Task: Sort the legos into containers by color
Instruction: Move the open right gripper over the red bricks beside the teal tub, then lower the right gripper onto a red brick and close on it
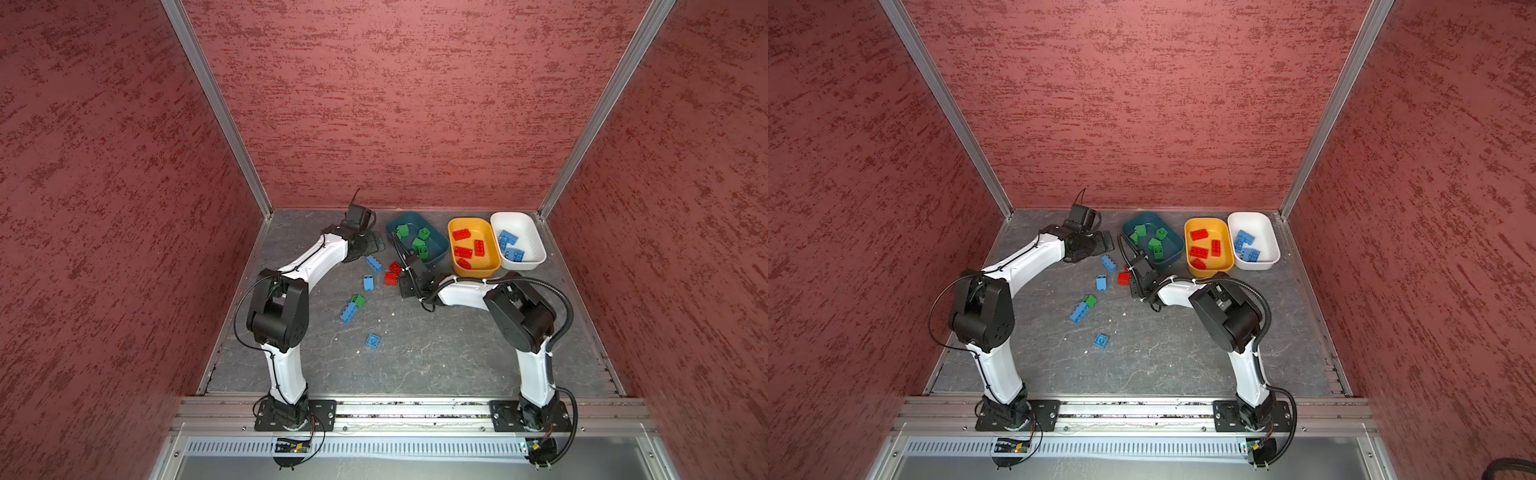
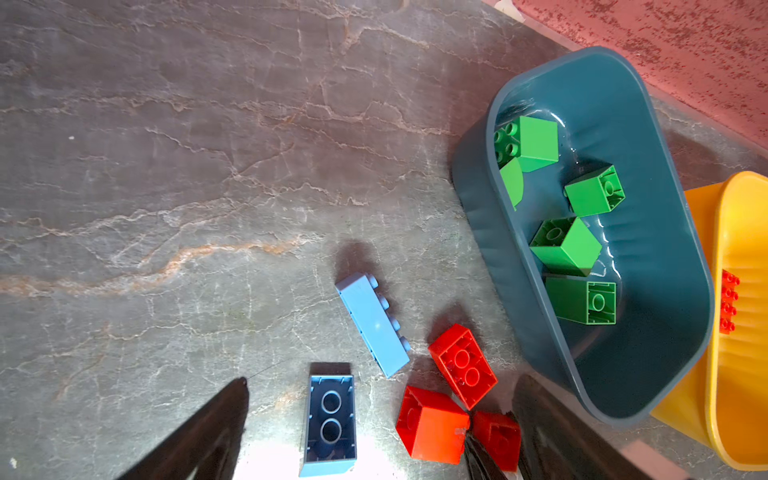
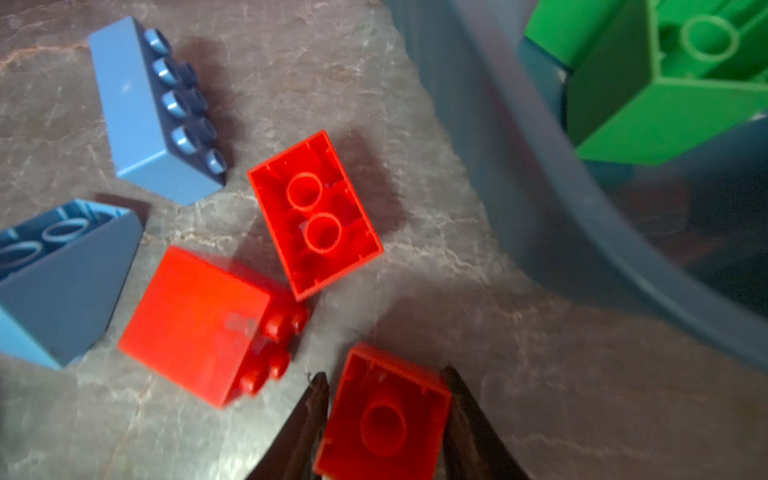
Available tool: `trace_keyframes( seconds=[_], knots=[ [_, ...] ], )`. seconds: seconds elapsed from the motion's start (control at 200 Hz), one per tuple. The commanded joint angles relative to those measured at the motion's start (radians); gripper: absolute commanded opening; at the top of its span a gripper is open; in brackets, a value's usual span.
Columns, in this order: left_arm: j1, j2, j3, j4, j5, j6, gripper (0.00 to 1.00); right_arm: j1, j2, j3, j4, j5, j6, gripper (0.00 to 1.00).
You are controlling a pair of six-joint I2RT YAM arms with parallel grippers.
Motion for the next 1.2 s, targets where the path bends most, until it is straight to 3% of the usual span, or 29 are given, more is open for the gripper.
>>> trace_keyframes(
  seconds=[0.0,0.386,0.586,0.691,0.776,0.912,1.192],
  knots=[
    [-0.002,-0.035,-0.015,0.005,-0.003,-0.003,0.99,0.003,-0.101,-0.067,0.089,-0.046,-0.032,0.35],
    [-0.055,-0.026,-0.013,0.023,-0.015,0.005,0.99,-0.031,-0.373,-0.301,0.184,-0.012,-0.036,0.32],
    [-0.071,-0.012,-0.011,0.018,-0.017,0.004,0.99,-0.097,-0.428,-0.326,0.194,-0.114,-0.065,0.36],
    [-0.073,-0.007,-0.013,0.014,-0.023,0.001,0.99,-0.108,-0.356,-0.267,0.169,-0.330,-0.141,0.45],
    [-0.071,-0.008,-0.015,0.009,-0.030,-0.003,0.99,-0.102,-0.263,-0.190,0.151,-0.382,-0.123,0.49],
    [-0.068,-0.020,-0.028,0.005,-0.041,-0.003,0.99,-0.094,-0.155,-0.109,0.182,-0.378,-0.042,0.54],
    [-0.056,-0.028,-0.071,-0.001,-0.045,-0.013,0.99,-0.090,0.033,0.029,0.143,-0.155,0.016,0.62]
  ],
)
